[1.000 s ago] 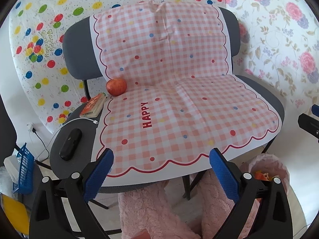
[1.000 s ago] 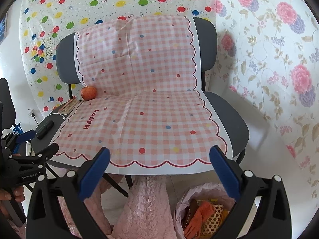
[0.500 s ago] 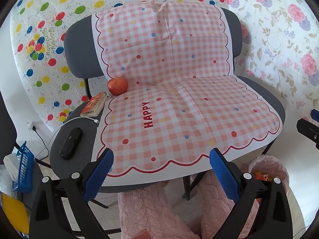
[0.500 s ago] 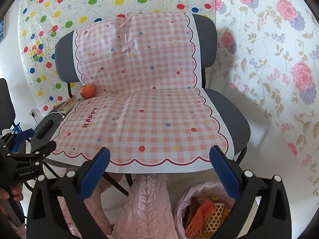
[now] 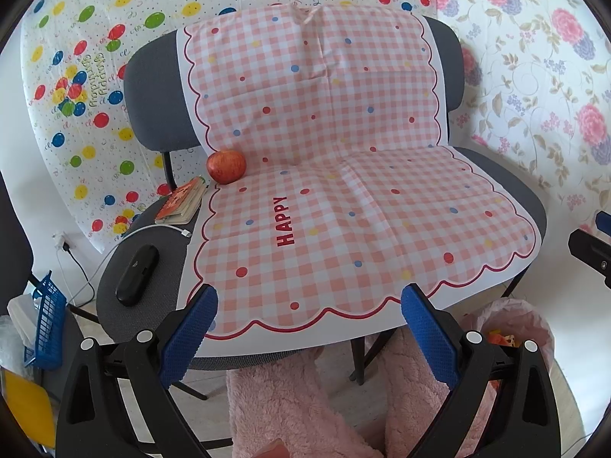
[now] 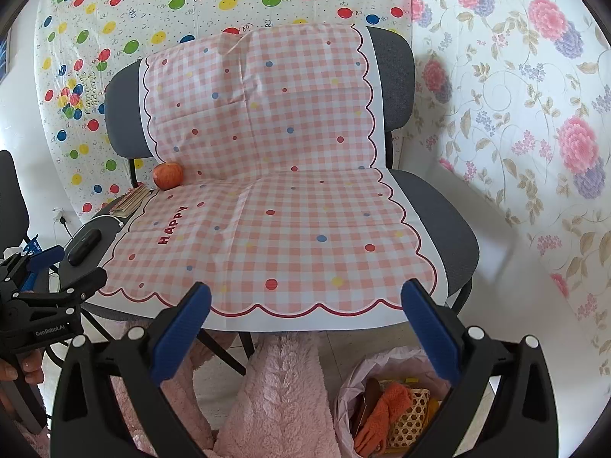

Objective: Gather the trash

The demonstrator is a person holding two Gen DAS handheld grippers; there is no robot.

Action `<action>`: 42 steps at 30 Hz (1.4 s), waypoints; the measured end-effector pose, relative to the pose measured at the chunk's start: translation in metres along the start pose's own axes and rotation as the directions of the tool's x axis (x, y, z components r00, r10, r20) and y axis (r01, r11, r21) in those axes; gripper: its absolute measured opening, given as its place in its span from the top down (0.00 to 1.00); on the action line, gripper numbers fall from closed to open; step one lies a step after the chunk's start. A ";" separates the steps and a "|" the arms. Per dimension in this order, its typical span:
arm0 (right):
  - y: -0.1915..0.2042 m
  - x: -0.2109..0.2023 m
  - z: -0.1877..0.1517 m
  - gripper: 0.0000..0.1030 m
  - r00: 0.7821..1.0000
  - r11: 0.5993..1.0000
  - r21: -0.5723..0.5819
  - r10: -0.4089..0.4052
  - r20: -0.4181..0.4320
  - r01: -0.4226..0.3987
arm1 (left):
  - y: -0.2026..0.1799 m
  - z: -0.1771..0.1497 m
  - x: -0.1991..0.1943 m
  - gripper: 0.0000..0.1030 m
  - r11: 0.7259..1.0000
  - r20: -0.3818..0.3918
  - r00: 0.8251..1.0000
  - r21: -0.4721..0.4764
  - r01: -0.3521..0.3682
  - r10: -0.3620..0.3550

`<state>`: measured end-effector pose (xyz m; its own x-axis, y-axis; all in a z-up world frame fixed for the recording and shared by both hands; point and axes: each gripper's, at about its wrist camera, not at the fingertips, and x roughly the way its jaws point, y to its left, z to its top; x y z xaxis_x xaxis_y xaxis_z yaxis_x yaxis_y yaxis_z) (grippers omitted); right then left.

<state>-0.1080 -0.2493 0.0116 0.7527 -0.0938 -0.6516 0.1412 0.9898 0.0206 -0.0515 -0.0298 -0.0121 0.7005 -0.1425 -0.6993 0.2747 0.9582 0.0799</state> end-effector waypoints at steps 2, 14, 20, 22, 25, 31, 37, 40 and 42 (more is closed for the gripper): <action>0.000 0.000 0.000 0.05 1.000 1.000 0.000 0.001 0.000 -0.001 | 0.000 0.000 0.000 0.07 1.000 0.000 1.000 0.001 -0.001 0.001; -0.002 0.000 -0.001 0.05 1.000 1.000 0.006 -0.002 0.002 0.002 | -0.001 0.000 0.000 0.07 1.000 -0.001 1.000 0.001 -0.001 0.001; -0.003 0.000 -0.001 0.05 1.000 1.000 0.007 -0.002 0.002 0.002 | -0.002 -0.001 -0.001 0.07 1.000 -0.003 1.000 0.000 -0.002 0.002; -0.003 0.000 -0.001 0.05 1.000 1.000 0.007 -0.003 0.003 0.003 | -0.002 0.000 -0.001 0.07 1.000 -0.003 1.000 0.000 -0.003 0.003; -0.004 0.000 -0.001 0.05 1.000 1.000 0.007 -0.001 0.002 0.001 | -0.002 -0.001 0.000 0.07 1.000 -0.003 1.000 0.001 -0.002 0.002; -0.004 0.000 -0.001 0.05 1.000 1.000 0.008 -0.002 0.003 0.002 | -0.004 -0.003 0.001 0.07 1.000 -0.006 1.000 0.009 -0.003 0.003; -0.005 0.000 -0.001 0.05 1.000 1.000 0.011 -0.003 0.001 0.003 | -0.001 -0.003 0.004 0.07 1.000 -0.009 1.000 0.002 -0.006 0.006; -0.006 0.002 -0.001 0.05 1.000 1.000 0.014 -0.004 -0.001 0.004 | 0.003 -0.003 0.010 0.07 1.000 -0.009 1.000 -0.014 0.026 -0.026; -0.007 0.006 -0.001 0.05 1.000 1.000 0.016 -0.007 -0.005 0.007 | 0.005 -0.002 0.016 0.07 0.999 -0.004 0.999 -0.023 0.044 -0.044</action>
<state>-0.1056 -0.2567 0.0070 0.7484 -0.1004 -0.6556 0.1572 0.9872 0.0282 -0.0404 -0.0262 -0.0246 0.6851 -0.1836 -0.7049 0.2898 0.9565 0.0325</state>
